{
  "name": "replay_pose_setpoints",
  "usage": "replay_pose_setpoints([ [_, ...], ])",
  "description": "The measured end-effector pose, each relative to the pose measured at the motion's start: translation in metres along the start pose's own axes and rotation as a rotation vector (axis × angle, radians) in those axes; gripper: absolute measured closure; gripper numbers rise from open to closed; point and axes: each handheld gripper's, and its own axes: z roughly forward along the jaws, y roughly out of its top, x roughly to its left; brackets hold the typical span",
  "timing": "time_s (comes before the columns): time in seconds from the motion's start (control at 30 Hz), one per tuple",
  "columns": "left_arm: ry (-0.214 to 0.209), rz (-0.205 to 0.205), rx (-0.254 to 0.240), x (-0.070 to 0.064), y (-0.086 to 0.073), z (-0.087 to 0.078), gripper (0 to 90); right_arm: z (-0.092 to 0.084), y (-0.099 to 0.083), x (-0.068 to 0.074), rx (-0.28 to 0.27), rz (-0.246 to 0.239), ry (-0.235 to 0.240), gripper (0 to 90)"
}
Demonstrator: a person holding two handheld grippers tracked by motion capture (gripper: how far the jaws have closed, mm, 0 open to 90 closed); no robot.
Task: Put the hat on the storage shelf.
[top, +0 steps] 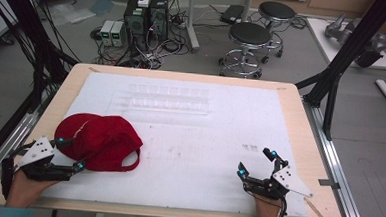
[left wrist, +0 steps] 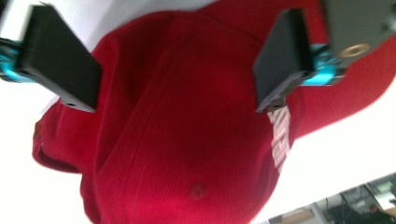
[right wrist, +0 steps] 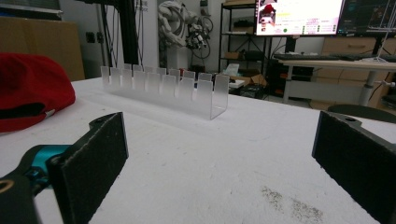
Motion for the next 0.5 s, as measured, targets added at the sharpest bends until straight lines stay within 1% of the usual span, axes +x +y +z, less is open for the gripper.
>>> replay_pose_setpoints([
  [0.1,-0.008,-0.018,0.014,0.0008,-0.0038,0.0030,22.7,-0.0001,0.0001,0.0000,0.001,0.000,0.002,2.3],
  [0.13,-0.011,-0.022,0.016,0.0006,-0.0044,0.0038,26.4,0.0000,0.0000,-0.0001,0.000,0.000,0.001,2.3],
  [0.17,-0.010,-0.023,0.020,0.0004,-0.0049,0.0045,26.4,-0.0001,0.0001,-0.0001,0.001,0.000,0.002,2.3],
  [0.23,-0.017,-0.031,0.025,0.0000,-0.0054,0.0053,30.7,-0.0001,0.0000,-0.0001,0.001,0.000,0.001,2.3],
  [0.27,-0.017,-0.034,0.027,0.0000,-0.0053,0.0053,38.2,-0.0001,0.0001,-0.0001,0.000,0.000,0.003,2.3],
  [0.3,-0.020,-0.042,0.031,0.0003,-0.0049,0.0052,42.2,-0.0001,0.0000,-0.0001,0.001,0.000,0.001,2.3],
  [0.33,-0.025,-0.050,0.036,0.0007,-0.0043,0.0048,42.2,-0.0001,0.0000,-0.0001,0.001,0.000,0.001,2.3],
  [0.37,-0.027,-0.055,0.037,0.0008,-0.0037,0.0041,47.3,0.0000,0.0000,-0.0001,0.000,-0.002,0.001,2.3],
  [0.4,-0.031,-0.052,0.034,0.0006,-0.0033,0.0034,55.6,0.0000,0.0001,0.0002,0.000,0.000,0.001,2.3],
  [0.43,-0.038,-0.046,0.034,0.0002,-0.0028,0.0028,58.6,0.0000,0.0000,0.0001,0.000,-0.001,0.000,2.3],
  [0.5,-0.036,-0.049,0.037,-0.0006,-0.0018,0.0023,65.8,0.0000,0.0000,0.0000,-0.001,-0.001,0.002,2.3],
])
